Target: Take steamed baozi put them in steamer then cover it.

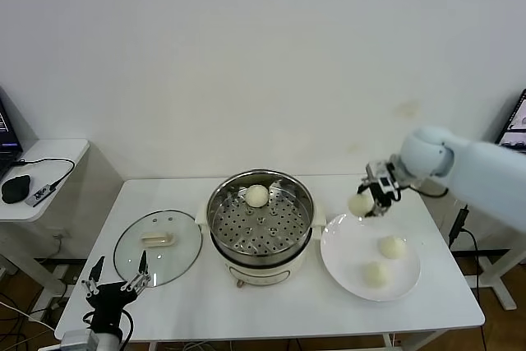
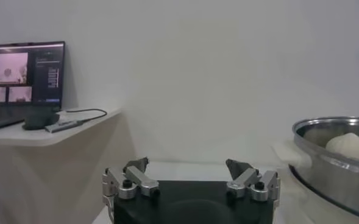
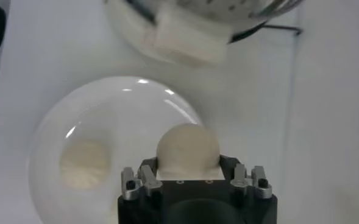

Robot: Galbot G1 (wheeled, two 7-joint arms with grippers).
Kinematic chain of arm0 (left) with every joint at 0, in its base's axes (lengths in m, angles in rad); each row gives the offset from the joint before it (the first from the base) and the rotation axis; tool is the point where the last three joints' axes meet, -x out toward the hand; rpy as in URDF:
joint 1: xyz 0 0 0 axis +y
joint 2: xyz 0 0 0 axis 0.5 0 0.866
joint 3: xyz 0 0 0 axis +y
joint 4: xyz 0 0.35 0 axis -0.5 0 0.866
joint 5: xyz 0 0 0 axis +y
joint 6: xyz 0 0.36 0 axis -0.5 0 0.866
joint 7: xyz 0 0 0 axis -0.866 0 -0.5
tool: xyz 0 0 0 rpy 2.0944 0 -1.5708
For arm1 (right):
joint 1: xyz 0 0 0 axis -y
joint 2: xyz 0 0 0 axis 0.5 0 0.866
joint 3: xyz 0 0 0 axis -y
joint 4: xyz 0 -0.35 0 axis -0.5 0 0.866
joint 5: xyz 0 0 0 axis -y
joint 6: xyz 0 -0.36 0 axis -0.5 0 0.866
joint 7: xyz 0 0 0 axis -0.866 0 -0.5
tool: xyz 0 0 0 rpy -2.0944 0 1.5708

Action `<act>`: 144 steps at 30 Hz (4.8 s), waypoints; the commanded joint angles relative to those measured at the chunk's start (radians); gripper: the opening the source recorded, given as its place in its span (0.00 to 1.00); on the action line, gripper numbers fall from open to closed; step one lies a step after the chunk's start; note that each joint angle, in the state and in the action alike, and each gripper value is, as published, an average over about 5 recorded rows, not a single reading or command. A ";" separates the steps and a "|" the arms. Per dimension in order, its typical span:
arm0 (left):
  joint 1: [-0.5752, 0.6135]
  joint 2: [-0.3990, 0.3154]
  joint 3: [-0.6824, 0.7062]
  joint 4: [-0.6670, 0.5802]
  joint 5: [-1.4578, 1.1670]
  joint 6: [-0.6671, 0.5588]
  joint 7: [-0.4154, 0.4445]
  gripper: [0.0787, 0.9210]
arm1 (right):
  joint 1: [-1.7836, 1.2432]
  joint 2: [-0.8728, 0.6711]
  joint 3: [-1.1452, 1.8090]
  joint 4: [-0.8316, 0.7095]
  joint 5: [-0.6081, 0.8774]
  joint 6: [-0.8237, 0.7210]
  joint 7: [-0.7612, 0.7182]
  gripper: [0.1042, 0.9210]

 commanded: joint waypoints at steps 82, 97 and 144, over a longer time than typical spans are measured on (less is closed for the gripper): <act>-0.029 -0.013 -0.008 -0.005 0.003 0.005 0.004 0.88 | 0.144 0.165 -0.062 0.080 0.092 -0.046 -0.177 0.88; -0.015 -0.016 0.018 -0.013 0.025 0.015 0.005 0.88 | -0.036 -0.306 -0.064 0.245 -0.163 0.055 -0.177 0.88; -0.009 -0.032 -0.016 0.031 0.042 0.005 0.007 0.88 | -0.793 -0.102 0.438 -0.016 -0.390 0.054 -0.011 0.85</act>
